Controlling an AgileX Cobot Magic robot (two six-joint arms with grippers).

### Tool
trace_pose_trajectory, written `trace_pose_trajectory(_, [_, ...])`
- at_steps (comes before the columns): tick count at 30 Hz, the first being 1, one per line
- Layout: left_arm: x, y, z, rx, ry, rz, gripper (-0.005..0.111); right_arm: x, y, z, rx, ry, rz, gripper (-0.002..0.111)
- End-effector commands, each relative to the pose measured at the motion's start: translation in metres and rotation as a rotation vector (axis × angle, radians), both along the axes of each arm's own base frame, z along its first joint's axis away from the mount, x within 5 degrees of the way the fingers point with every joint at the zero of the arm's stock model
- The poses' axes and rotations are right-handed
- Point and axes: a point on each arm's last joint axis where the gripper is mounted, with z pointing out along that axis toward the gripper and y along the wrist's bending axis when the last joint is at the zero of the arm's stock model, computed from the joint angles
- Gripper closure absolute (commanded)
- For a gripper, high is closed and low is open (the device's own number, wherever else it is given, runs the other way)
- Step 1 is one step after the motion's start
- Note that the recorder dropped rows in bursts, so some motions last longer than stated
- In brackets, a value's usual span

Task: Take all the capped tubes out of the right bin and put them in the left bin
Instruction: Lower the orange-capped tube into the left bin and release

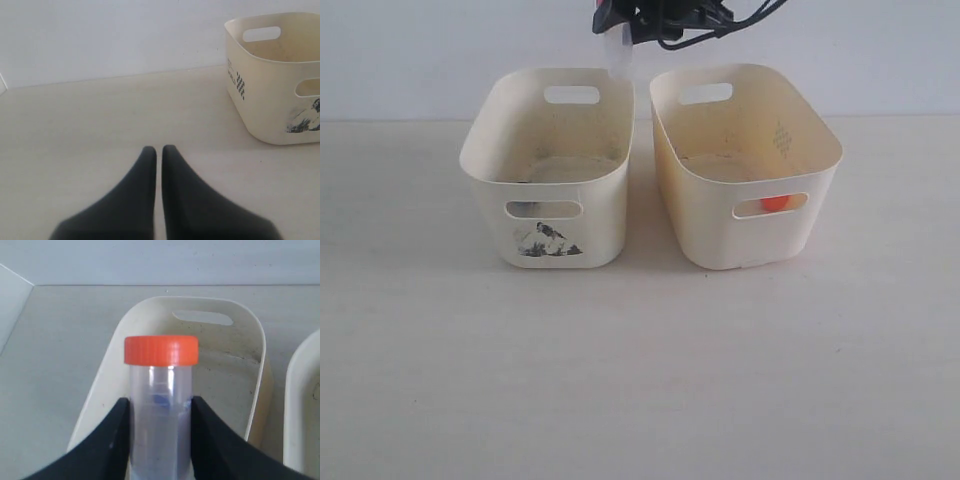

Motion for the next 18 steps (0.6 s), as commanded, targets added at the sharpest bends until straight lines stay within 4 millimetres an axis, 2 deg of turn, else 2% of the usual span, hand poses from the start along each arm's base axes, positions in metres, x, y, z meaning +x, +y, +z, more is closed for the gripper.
trace_pose_trajectory(1, [0.000,0.000,0.002,-0.023,-0.015,0.001,0.102,0.000,-0.002,0.002,-0.010,-0.007,0.007,0.108])
trace_pose_trajectory(10, [0.000,0.000,0.002,-0.023,-0.015,0.001,0.102,-0.008,0.003,-0.004,-0.078,0.044,0.079,0.108])
trace_pose_trajectory(12, [0.000,0.000,0.002,-0.023,-0.015,0.001,0.102,-0.010,0.008,-0.004,-0.077,0.041,0.089,0.108])
trace_pose_trajectory(18, [0.000,0.000,0.002,-0.023,-0.015,0.001,0.102,-0.022,0.041,-0.001,-0.067,-0.015,0.135,0.108])
